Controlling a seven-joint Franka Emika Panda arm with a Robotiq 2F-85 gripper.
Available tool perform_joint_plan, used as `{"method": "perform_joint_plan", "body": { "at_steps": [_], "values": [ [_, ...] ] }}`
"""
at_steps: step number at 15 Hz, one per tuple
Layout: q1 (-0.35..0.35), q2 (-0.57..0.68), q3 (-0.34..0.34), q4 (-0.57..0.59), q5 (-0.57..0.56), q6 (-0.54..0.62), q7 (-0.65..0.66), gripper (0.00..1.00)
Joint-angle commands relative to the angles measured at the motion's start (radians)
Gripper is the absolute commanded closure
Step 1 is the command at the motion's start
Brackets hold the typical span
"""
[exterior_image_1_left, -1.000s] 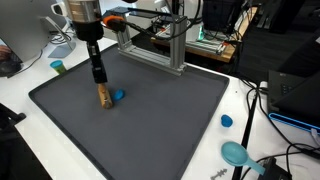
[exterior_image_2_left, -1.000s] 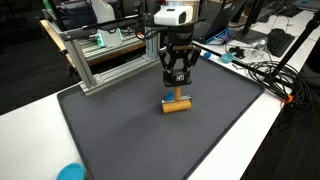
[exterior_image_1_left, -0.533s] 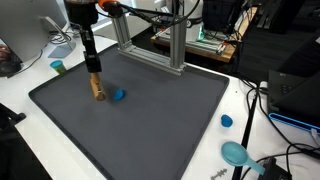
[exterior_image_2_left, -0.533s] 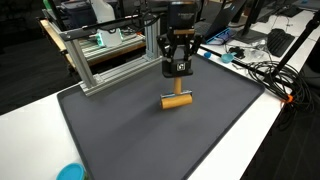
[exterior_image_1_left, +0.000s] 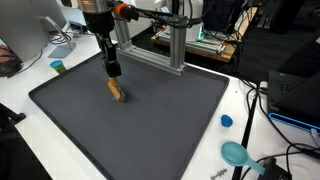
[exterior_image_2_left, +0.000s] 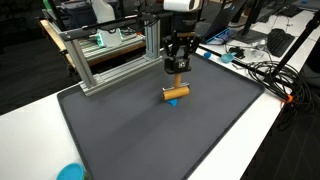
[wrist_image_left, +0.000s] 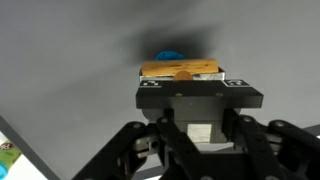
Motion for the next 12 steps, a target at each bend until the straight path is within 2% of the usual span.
{"method": "perform_joint_plan", "body": {
  "at_steps": [1,3,12],
  "values": [
    [0.004,-0.004,-0.008,-0.008,-0.006,0.004,0.002,0.78],
    [-0.001,0.007,-0.007,-0.005,0.007,0.018,0.0,0.78],
    [-0.031,0.049,0.011,0.017,0.078,-0.098,-0.073,0.78]
  ]
}}
